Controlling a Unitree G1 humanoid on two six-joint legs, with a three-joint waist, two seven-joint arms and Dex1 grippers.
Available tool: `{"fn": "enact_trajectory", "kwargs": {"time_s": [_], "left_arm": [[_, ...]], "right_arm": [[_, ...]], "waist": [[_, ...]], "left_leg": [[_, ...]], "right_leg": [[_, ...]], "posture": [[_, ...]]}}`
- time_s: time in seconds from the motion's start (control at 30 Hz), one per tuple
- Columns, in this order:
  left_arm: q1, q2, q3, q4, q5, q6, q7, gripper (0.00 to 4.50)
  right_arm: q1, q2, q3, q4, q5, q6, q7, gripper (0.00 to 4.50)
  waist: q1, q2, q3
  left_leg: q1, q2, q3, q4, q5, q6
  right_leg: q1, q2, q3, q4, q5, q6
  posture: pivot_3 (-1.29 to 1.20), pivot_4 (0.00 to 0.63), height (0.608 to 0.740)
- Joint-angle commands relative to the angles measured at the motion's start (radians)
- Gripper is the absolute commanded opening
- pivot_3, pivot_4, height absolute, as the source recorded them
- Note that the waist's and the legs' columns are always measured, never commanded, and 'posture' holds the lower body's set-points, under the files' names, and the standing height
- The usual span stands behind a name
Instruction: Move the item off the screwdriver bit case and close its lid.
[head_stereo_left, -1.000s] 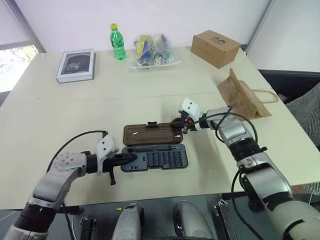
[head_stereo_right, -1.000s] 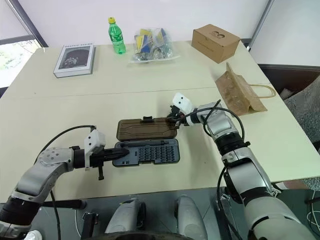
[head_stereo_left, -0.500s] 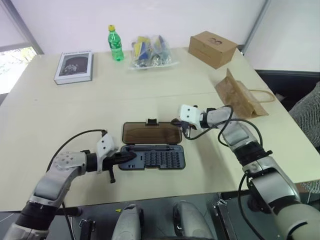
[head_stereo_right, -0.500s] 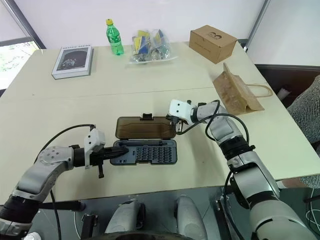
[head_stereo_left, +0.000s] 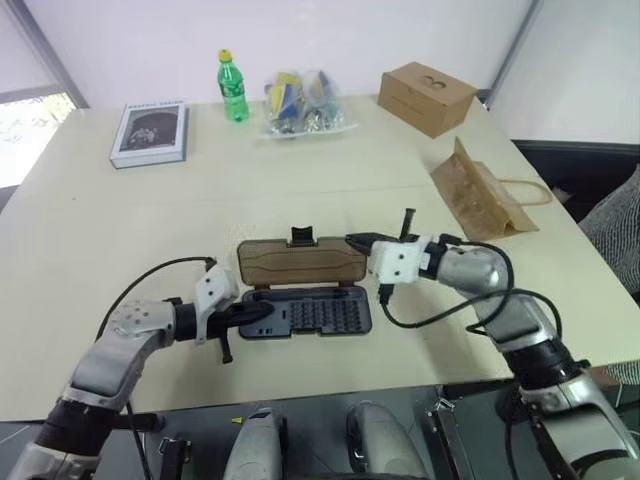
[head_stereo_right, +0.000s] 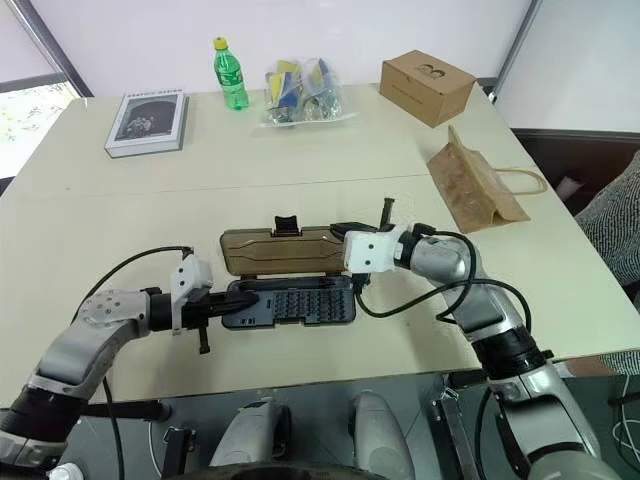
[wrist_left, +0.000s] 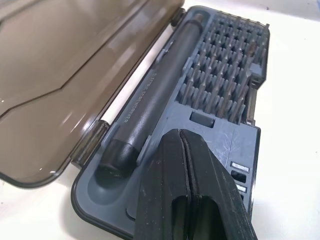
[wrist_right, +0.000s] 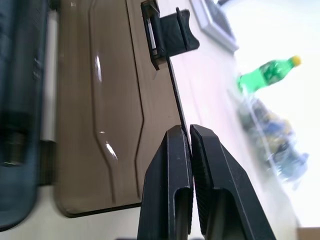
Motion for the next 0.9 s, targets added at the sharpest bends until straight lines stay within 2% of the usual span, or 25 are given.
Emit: {"fn": "enact_trajectory", "kwargs": {"time_s": [0.03,0.17,0.5,0.67,0.9], "left_arm": [[0.006,0.013,-0.020,0.055,0.043,0.026,-0.003,0.00],[-0.027,0.009,-0.028,0.075,0.043,0.030,-0.018,0.00],[-0.090,0.020,-0.004,0.013,-0.029,0.110,-0.080,0.00],[-0.144,0.033,0.042,-0.114,-0.171,0.262,-0.115,0.00],[-0.273,0.030,0.143,-0.178,-0.370,0.460,-0.083,0.00]], "right_arm": [[0.021,-0.014,-0.069,-0.147,0.031,0.015,-0.026,0.08],[0.078,-0.006,-0.063,-0.230,0.026,0.078,-0.024,0.08],[0.079,0.001,-0.049,-0.226,0.016,0.107,-0.023,0.08],[0.072,-0.002,-0.042,-0.210,0.022,0.099,-0.013,0.08],[0.073,-0.011,-0.034,-0.184,0.022,0.075,-0.003,0.08]], "waist": [[0.001,0.000,0.000],[0.002,0.000,0.000],[0.000,-0.001,0.000],[0.000,-0.002,0.002],[0.000,-0.003,0.002]], "left_leg": [[0.000,0.000,0.000,0.000,0.000,0.000],[-0.001,0.000,0.000,0.000,0.000,0.000],[-0.003,0.000,0.000,0.000,0.000,0.000],[-0.006,0.000,-0.001,0.001,0.000,0.000],[-0.006,0.000,-0.001,0.001,0.000,0.000]], "right_leg": [[0.000,0.000,0.000,0.000,0.000,0.000],[-0.001,0.000,0.000,0.000,0.000,0.000],[-0.002,0.001,0.000,0.000,0.000,0.000],[-0.005,0.001,0.000,0.000,0.000,0.000],[-0.005,0.001,0.000,0.000,0.001,0.002]], "posture": [[0.00,0.150,0.740],[0.00,0.150,0.740],[0.00,0.150,0.740],[0.00,0.150,0.740],[0.00,0.150,0.740]]}}
